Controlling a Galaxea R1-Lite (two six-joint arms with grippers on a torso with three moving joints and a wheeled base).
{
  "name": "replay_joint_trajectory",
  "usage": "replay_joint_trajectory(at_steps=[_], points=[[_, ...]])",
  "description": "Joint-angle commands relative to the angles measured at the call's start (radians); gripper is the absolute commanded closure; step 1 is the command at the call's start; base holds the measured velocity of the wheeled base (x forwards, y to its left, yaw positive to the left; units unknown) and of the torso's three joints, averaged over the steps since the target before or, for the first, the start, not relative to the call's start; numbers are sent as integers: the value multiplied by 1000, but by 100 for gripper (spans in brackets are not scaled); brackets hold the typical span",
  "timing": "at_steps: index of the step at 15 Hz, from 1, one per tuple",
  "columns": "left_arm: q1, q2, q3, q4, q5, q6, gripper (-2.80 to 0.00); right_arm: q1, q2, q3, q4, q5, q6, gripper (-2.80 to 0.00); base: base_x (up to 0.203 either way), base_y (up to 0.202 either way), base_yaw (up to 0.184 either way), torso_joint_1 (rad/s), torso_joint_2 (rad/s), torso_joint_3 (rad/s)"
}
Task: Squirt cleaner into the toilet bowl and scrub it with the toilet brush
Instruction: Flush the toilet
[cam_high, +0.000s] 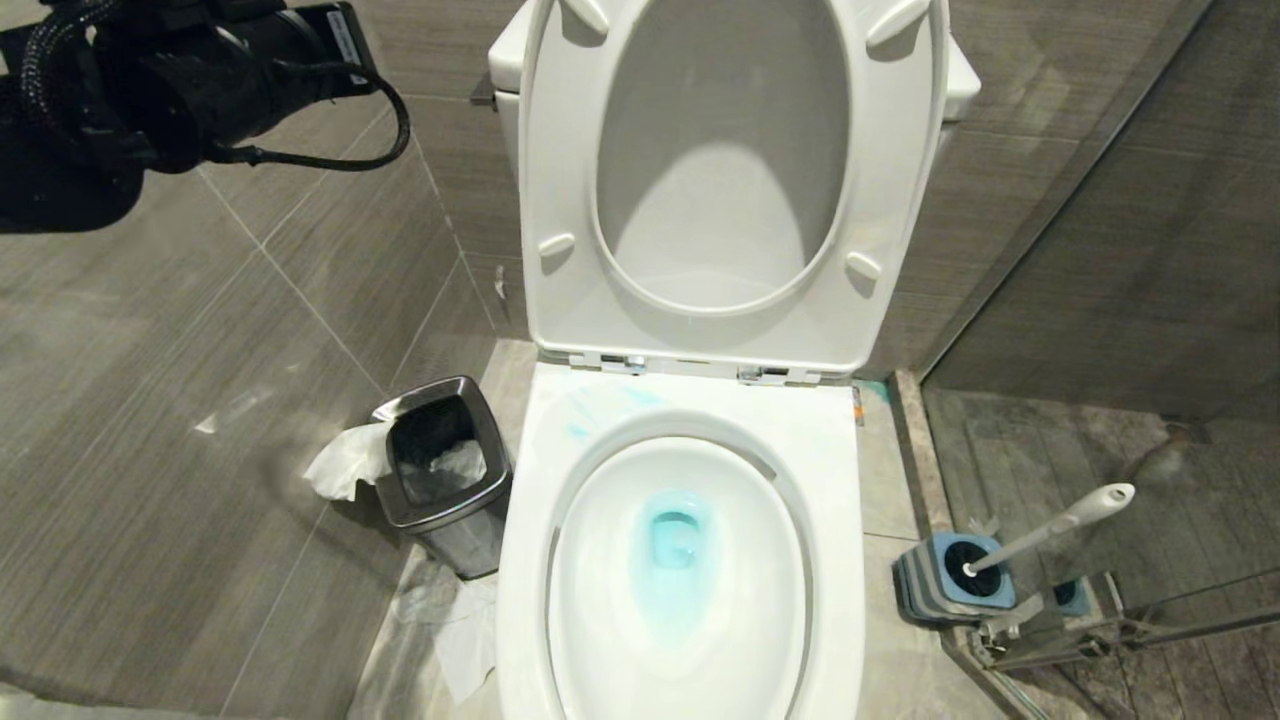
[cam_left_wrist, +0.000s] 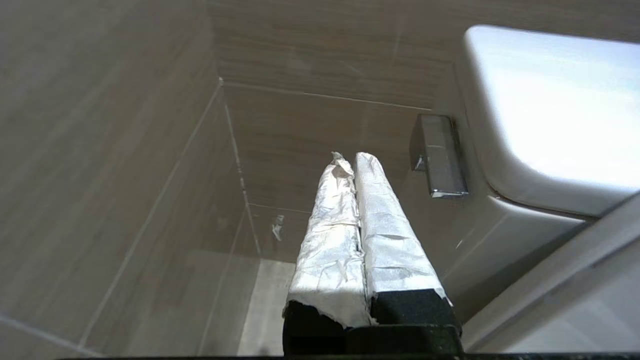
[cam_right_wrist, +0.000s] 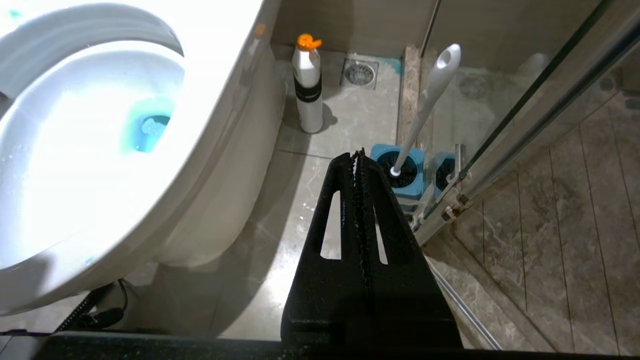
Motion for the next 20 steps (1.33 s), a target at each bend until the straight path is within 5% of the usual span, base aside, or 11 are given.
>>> replay_joint_trajectory(at_steps=[1,9,12,20], points=[[1,1,0,-8,1,-14,0,-1,2,0,0,0,0,0,0,0,0,5,4,-193],[15,19,-1,-185,0,-37,0,0,2,0,0,0,0,0,0,0,0,2,5,-134],[6,34,31,-337,-2,-103,0,0,2,0,1,0,-1,0,0,0,0,0,0,0],[-106,80,87,-473,1,-102,0,1,2,0,0,0,0,0,0,0,0,0,0,0]])
